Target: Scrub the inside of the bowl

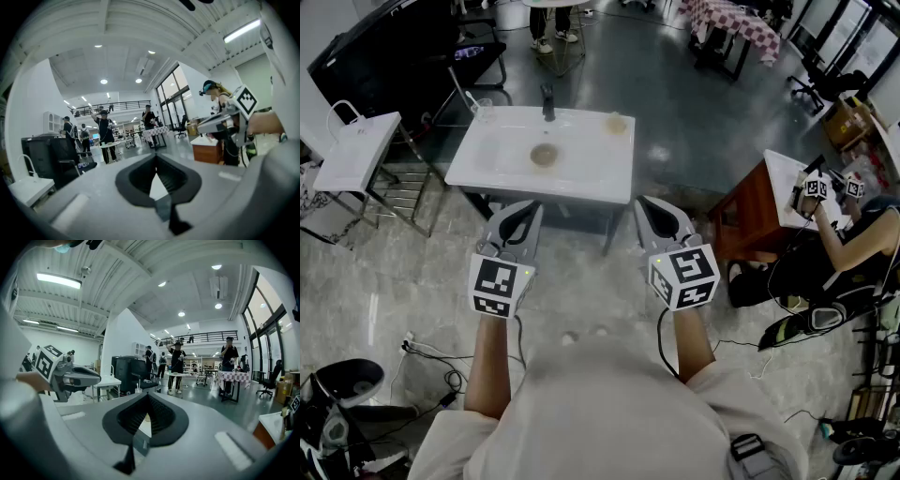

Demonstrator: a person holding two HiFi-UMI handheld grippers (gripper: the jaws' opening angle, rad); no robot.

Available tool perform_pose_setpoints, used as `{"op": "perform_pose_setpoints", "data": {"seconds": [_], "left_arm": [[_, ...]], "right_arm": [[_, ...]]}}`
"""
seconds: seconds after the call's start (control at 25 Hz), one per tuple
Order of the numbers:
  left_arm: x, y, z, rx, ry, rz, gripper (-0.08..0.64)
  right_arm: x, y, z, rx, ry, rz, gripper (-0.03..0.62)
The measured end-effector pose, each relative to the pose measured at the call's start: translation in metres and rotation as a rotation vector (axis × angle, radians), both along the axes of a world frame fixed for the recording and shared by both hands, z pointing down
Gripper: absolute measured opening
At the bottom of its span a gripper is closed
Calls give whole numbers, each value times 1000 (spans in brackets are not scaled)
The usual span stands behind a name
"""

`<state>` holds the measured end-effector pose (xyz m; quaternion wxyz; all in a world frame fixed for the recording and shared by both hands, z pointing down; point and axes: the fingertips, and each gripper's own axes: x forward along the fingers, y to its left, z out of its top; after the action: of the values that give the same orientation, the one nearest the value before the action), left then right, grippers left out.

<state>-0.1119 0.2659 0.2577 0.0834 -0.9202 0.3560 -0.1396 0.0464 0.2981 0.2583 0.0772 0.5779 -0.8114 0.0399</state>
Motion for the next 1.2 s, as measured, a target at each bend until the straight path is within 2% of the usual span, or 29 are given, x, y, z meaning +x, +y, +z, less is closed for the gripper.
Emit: {"op": "perform_pose_setpoints", "data": {"seconds": [0.36,0.56,0.84,1.0,1.2], "left_arm": [[-10,3,-1,-14,11,-5,3],[-22,12,11,-46,6,11,3],[-34,11,44,-118,13,11,3],[-30,-11,43,-116,9,17,3],[-11,-60,47,-123,0,0,3]], "right_arm": [[-10,8,-12,53,3,-29,5],[-27,20,4,9,-28,-49,5],[-34,30,26,-59,-59,-15,5],[-32,9,24,-42,-63,-11,5],[-13,-47,21,-17,-72,-24,5]]}}
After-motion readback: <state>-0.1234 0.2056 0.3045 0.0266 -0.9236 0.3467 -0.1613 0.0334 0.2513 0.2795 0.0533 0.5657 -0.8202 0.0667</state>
